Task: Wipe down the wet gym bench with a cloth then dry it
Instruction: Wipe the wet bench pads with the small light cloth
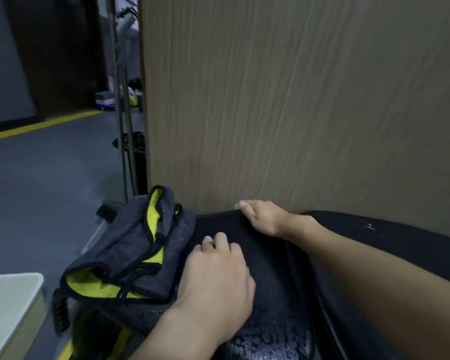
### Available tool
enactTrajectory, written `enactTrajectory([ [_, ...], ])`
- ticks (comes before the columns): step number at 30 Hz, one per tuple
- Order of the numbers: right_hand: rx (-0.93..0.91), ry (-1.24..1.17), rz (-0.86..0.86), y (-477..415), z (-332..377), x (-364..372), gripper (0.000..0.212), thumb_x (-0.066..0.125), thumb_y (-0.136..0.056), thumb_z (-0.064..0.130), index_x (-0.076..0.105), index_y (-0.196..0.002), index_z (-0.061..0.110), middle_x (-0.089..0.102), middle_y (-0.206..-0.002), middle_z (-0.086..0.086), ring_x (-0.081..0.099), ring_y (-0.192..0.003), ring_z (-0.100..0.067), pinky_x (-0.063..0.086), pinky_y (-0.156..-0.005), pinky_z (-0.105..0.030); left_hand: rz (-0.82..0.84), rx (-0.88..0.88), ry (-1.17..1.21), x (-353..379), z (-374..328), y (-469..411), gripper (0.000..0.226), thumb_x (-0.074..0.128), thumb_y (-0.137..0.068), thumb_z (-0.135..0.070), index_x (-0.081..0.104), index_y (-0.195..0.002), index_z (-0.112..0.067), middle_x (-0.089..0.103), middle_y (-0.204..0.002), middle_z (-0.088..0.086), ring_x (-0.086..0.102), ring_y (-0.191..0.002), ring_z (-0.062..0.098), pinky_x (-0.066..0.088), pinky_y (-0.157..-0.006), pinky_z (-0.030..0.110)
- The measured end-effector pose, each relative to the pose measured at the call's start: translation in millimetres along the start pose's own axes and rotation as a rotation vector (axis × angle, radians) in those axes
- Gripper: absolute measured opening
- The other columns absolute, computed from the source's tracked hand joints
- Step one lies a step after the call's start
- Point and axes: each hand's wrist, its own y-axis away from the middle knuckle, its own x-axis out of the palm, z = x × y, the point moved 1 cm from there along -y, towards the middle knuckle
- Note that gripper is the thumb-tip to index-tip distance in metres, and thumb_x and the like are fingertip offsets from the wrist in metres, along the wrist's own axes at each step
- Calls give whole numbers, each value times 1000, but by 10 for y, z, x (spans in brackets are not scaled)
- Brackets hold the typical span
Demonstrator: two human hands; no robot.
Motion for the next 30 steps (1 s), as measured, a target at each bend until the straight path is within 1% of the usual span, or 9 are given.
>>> enactTrajectory([
  [3,66,10,-65,202,-54,-92,41,32,-107,34,60,-126,11,65,-128,-13,55,-122,-35,39,-105,-40,7,31,-86,33,-44,-48,49,27,-99,-40,37,-130,-5,43,-122,21,46,-113,35,38,-80,41],
  [7,136,-55,-209,571,-249,-110,30,47,-99,25,65,-96,1,69,-83,-14,62,-78,-35,52,-77,-41,33,15,-113,58,-79,-41,49,27,-98,-38,36,-132,-4,45,-122,21,48,-110,36,39,-80,41],
  [12,26,-124,-471,1011,-322,-256,32,58,-88,10,68,-119,6,73,-106,-11,67,-94,-21,50,-84,-30,12,105,25,-13,-231,21,35,42,-95,-29,42,-128,-17,43,-131,8,42,-125,31,37,-99,43],
  [14,-43,-72,-636,1157,-410,-378,36,57,-88,7,65,-124,6,69,-115,-13,64,-104,-26,48,-93,-36,-77,171,165,-50,-357,-22,36,36,-95,-27,46,-128,-18,45,-133,3,42,-128,25,37,-102,40],
  [18,51,187,-218,1343,-704,-402,42,36,-103,29,45,-142,21,48,-144,-10,40,-136,-35,32,-112,-49,-62,214,327,7,-707,-267,40,32,-97,-25,49,-132,-16,48,-136,-1,41,-130,19,32,-108,39],
  [20,95,111,-127,1428,-788,-378,45,33,-105,33,40,-147,18,42,-151,-6,31,-144,-30,23,-117,-45,10,171,335,110,-828,-319,44,29,-101,-32,45,-140,-17,39,-150,-3,26,-143,15,18,-117,42],
  [22,65,-13,-190,1478,-827,-404,41,43,-103,35,52,-136,12,55,-139,-5,44,-134,-27,34,-111,-42,41,135,296,175,-877,-324,50,25,-102,-41,40,-145,-20,25,-159,-5,10,-149,12,6,-120,44],
  [25,104,-48,-210,1447,-956,-354,22,50,-97,33,59,-82,20,61,-80,3,59,-89,-28,49,-80,-37,75,125,264,199,-887,-353,52,23,-102,-45,35,-149,-25,16,-163,-7,2,-150,11,1,-120,44],
  [30,223,-177,-264,1415,-1059,-331,31,69,-83,47,60,-88,18,55,-86,3,52,-86,-24,47,-82,-36,76,108,266,211,-907,-372,52,24,-101,-45,33,-149,-28,16,-163,-10,1,-150,10,1,-120,44],
])
